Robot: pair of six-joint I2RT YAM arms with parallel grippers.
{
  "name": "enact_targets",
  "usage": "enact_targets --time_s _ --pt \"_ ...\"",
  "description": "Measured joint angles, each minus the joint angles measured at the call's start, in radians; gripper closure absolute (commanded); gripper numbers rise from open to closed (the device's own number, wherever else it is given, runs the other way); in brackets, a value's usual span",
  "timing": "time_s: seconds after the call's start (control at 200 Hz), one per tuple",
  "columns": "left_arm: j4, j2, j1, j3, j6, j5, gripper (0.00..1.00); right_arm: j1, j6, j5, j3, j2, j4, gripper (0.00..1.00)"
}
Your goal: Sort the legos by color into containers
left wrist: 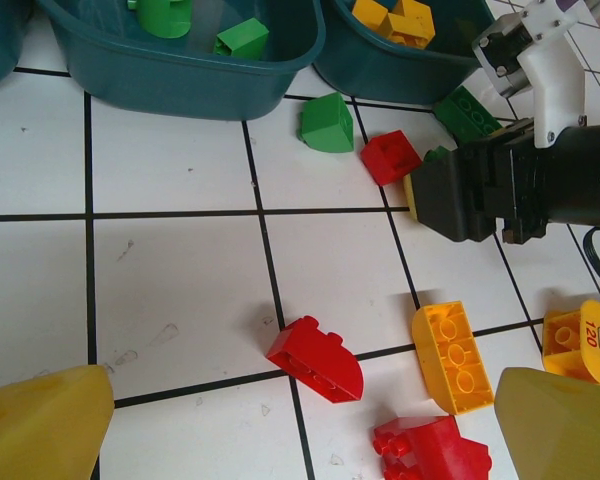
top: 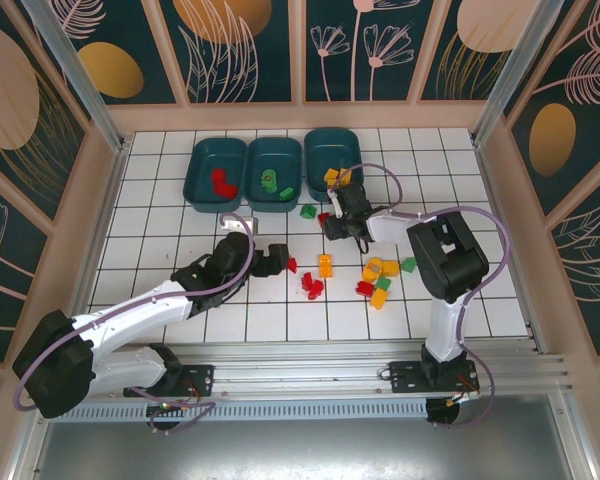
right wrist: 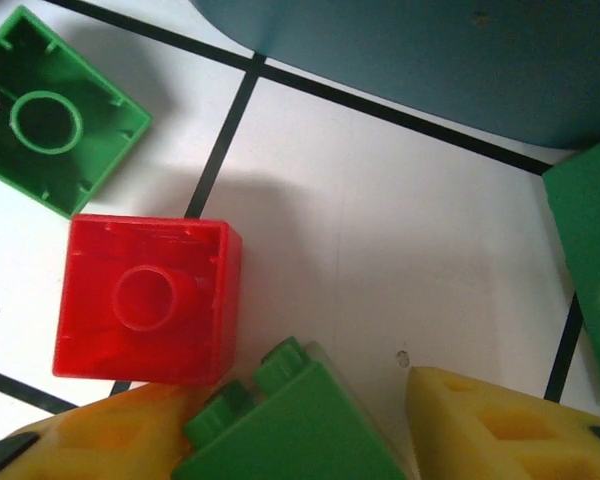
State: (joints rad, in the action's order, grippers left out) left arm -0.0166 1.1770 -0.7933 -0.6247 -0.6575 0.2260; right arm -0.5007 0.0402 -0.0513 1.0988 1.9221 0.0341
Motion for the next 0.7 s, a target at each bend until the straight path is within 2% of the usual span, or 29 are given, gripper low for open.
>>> enact_targets --time_s 0.135,0.355,0.54,0.696 --pt "0.0 0.0 0.0 0.0 0.002 0.0 0.02 0.002 -0.002 0.004 0.001 0.0 -0.002 0.71" --pt "0.005 -0.003 0.008 0.0 0.001 0.025 0.03 -0.005 -0.029 -0.005 -0.06 -0.073 0.001 0.75" --pt "0.013 -0.104 0.134 0.021 -0.022 0.026 0.02 -0.053 -0.054 -0.028 -0.056 -0.226 0.031 0.76" --pt "0.014 -0.167 0.203 0.031 -0.046 0.045 0.02 -0.129 -0.073 -0.026 0.064 -0.208 0.035 0.76"
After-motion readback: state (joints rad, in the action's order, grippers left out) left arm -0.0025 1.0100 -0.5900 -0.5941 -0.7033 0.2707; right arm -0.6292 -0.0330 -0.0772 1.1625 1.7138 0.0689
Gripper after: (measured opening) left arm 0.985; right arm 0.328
